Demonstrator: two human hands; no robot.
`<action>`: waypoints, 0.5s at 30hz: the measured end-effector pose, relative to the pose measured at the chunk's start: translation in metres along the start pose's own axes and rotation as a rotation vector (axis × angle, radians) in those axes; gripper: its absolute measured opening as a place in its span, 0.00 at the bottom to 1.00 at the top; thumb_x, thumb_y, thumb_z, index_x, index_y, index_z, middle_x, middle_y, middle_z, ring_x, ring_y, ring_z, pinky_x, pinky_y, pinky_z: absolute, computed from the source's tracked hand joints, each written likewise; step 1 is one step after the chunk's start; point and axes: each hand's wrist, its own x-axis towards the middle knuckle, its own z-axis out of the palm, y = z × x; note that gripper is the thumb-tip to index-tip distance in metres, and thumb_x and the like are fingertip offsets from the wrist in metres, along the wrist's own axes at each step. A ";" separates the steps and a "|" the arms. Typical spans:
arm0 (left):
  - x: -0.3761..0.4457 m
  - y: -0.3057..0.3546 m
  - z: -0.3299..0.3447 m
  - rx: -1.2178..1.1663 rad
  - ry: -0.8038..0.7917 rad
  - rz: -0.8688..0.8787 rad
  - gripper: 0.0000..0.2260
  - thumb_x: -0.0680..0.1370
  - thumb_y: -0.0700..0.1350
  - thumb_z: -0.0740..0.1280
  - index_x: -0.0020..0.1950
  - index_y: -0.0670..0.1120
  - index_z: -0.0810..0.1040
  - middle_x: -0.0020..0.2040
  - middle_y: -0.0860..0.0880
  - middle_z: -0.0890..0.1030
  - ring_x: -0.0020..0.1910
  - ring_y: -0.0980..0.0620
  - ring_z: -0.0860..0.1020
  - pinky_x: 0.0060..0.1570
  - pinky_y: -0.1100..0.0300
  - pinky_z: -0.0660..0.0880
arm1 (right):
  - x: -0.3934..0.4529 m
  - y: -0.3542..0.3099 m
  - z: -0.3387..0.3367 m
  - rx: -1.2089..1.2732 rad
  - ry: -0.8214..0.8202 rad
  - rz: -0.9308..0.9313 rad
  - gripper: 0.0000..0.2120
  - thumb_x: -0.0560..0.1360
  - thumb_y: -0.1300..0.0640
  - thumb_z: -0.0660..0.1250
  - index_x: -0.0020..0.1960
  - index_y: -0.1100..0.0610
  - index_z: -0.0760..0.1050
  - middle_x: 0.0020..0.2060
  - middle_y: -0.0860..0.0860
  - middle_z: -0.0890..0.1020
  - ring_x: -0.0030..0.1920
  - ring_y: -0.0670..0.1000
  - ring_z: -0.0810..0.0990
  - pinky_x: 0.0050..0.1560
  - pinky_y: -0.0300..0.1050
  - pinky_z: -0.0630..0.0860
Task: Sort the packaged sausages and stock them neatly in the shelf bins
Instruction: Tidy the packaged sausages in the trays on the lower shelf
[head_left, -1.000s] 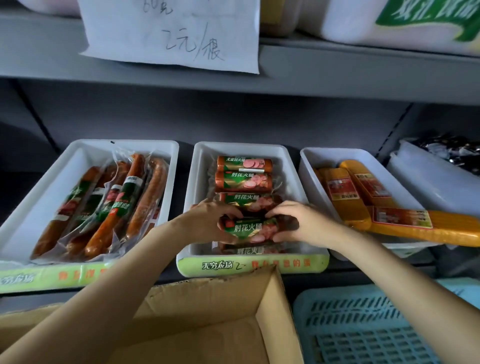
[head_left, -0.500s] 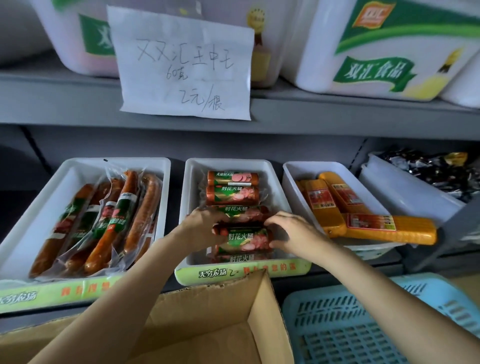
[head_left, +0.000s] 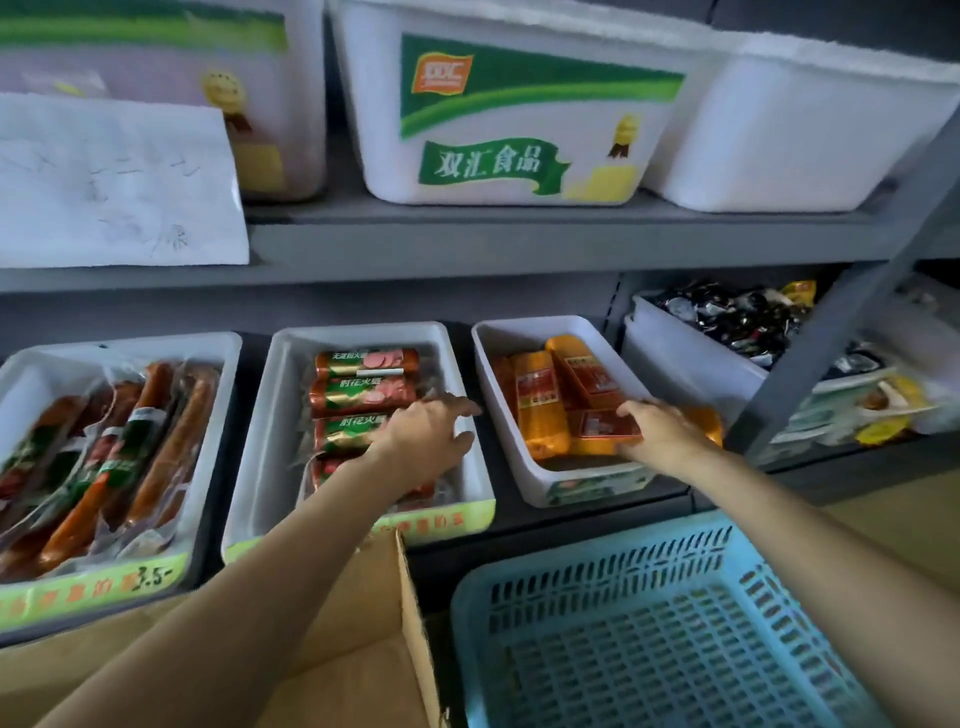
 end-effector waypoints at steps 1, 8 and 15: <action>0.006 0.008 0.003 0.011 -0.005 -0.004 0.18 0.79 0.47 0.61 0.69 0.52 0.69 0.63 0.46 0.77 0.59 0.47 0.76 0.60 0.53 0.72 | 0.004 0.001 0.000 0.030 -0.004 -0.042 0.26 0.76 0.53 0.67 0.71 0.53 0.65 0.70 0.54 0.68 0.69 0.55 0.67 0.66 0.48 0.66; 0.031 0.049 0.035 0.101 -0.172 -0.031 0.21 0.81 0.45 0.57 0.74 0.51 0.61 0.72 0.48 0.68 0.67 0.47 0.70 0.66 0.56 0.66 | 0.059 -0.018 0.016 -0.003 -0.199 -0.349 0.35 0.69 0.45 0.73 0.72 0.41 0.61 0.71 0.54 0.65 0.70 0.63 0.62 0.68 0.65 0.61; 0.035 0.046 0.053 0.235 -0.302 -0.151 0.24 0.83 0.48 0.52 0.78 0.50 0.49 0.77 0.43 0.55 0.77 0.48 0.47 0.73 0.53 0.50 | 0.100 -0.023 0.033 0.067 -0.266 -0.441 0.31 0.67 0.52 0.75 0.66 0.43 0.66 0.67 0.52 0.66 0.66 0.57 0.67 0.64 0.57 0.68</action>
